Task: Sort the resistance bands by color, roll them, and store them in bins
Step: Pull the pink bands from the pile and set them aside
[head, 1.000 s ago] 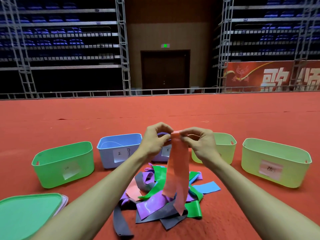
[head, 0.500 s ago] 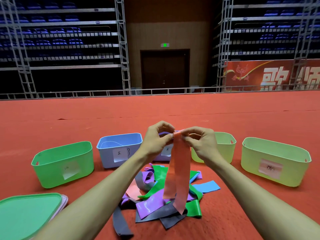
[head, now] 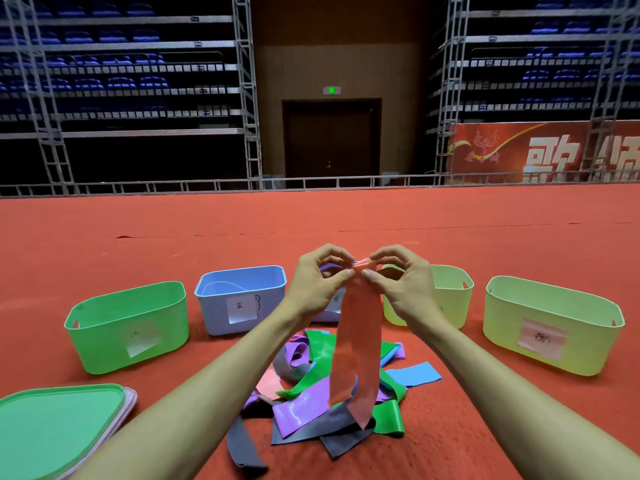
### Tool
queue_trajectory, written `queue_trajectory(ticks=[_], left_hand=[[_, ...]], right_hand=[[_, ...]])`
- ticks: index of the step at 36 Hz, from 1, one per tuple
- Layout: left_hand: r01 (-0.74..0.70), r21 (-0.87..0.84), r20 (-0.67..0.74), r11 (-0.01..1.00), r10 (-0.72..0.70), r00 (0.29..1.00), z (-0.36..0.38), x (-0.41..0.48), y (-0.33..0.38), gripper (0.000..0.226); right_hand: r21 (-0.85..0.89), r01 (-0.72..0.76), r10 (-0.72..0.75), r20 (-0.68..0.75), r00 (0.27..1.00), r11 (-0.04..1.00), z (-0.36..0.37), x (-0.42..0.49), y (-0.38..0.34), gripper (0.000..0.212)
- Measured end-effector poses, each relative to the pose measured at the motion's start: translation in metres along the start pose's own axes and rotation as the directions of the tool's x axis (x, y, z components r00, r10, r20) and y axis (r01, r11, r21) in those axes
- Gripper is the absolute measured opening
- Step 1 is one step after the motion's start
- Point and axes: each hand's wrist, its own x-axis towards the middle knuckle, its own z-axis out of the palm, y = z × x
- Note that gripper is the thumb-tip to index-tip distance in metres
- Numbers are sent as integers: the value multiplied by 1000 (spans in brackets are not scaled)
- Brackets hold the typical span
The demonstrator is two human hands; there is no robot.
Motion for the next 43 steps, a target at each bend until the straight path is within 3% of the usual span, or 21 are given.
queue_trajectory(ticks=[15, 24, 32, 37, 43], left_hand=[[48, -68, 0, 997, -48, 999, -2, 2, -1, 23], [-54, 221, -58, 974, 68, 996, -1, 8, -5, 31], [-69, 319, -90, 945, 102, 991, 2, 8, -6, 16], [-1, 256, -144, 967, 39, 989, 3, 10, -6, 28], [32, 171, -150, 985, -6, 989, 3, 9, -6, 26]], right_hand=[[-12, -4, 4, -13, 1000, 1000, 1, 3, -2, 29], [-11, 9, -9, -15, 1000, 1000, 1, 2, -2, 32], [-83, 79, -81, -19, 997, 993, 0, 1, 1, 44], [-100, 105, -108, -19, 994, 989, 0, -1, 1, 45], [-97, 180, -179, 17, 984, 979, -1, -2, 1, 33]])
